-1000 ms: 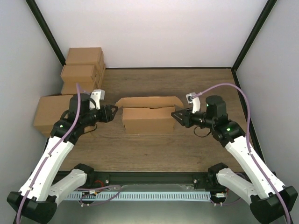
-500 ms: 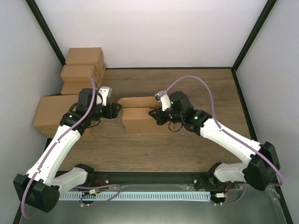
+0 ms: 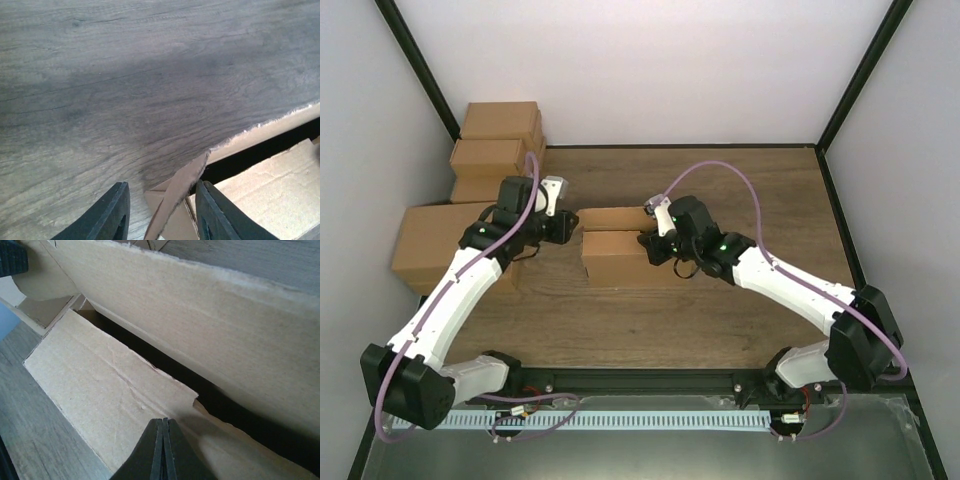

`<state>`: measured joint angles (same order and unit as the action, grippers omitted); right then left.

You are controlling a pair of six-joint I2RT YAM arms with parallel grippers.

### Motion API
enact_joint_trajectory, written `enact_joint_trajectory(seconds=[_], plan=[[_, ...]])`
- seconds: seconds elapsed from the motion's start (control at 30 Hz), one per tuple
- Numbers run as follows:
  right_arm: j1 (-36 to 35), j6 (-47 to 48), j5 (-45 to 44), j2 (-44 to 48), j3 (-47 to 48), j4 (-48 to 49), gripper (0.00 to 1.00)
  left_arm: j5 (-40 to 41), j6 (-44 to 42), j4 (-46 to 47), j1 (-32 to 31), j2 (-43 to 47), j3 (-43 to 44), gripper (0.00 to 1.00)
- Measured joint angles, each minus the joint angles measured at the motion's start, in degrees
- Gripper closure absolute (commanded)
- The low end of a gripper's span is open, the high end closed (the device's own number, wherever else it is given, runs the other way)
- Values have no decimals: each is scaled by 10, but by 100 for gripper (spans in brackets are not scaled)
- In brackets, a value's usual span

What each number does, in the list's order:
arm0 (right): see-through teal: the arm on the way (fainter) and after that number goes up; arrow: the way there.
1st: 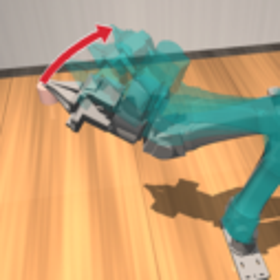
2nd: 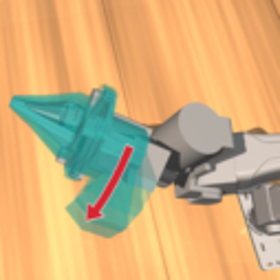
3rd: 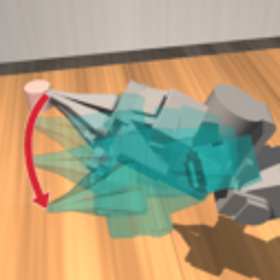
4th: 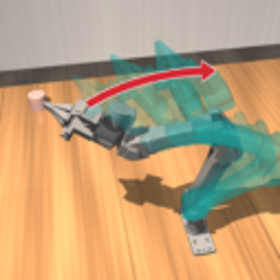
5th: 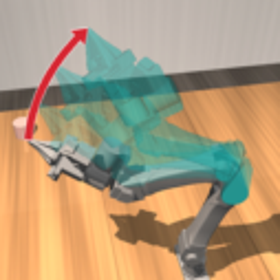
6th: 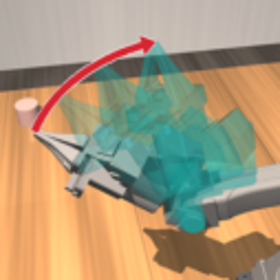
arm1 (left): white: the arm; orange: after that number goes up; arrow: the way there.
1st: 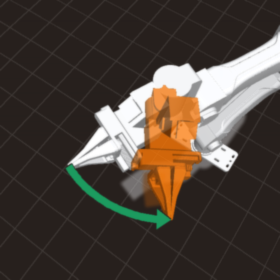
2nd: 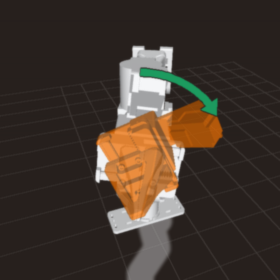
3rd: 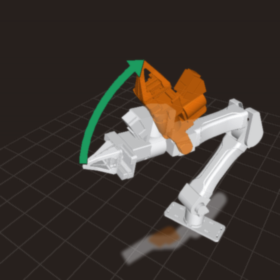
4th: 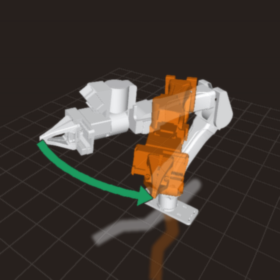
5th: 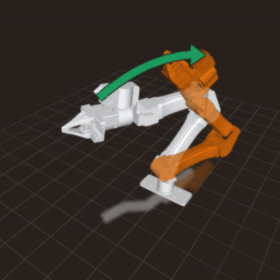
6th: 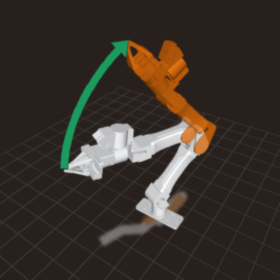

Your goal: Fold the paper box

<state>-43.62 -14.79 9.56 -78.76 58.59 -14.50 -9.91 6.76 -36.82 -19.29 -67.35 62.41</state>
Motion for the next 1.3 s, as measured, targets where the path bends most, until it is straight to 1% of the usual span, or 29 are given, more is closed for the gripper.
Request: enact_joint_trajectory(seconds=[0.07,0.13,0.23,0.33,0.5,0.67,0.8,0.97,1.3], plan=[[0,1,-6,-3,0,3,99,0,-3,-3,0,-6,4,67],[0,2,-9,-4,0,6,99,0,-5,-8,0,-11,5,73],[-1,2,-13,-5,0,8,99,-1,-5,-16,-1,-14,5,80],[-7,2,-25,-8,0,9,99,-7,0,-23,-3,-15,5,86],[-14,2,-38,-12,0,16,99,-29,19,-32,-5,-15,5,90],[-17,2,-44,-13,0,19,99,-52,68,-35,-9,-16,5,96],[-19,2,-47,-13,0,21,99,-48,111,-24,-13,-10,-5,96],[-20,2,-48,-13,0,21,99,-36,156,-5,-26,18,-33,96],[-21,1,-51,-13,0,21,99,15,203,25,-65,41,-64,96]])
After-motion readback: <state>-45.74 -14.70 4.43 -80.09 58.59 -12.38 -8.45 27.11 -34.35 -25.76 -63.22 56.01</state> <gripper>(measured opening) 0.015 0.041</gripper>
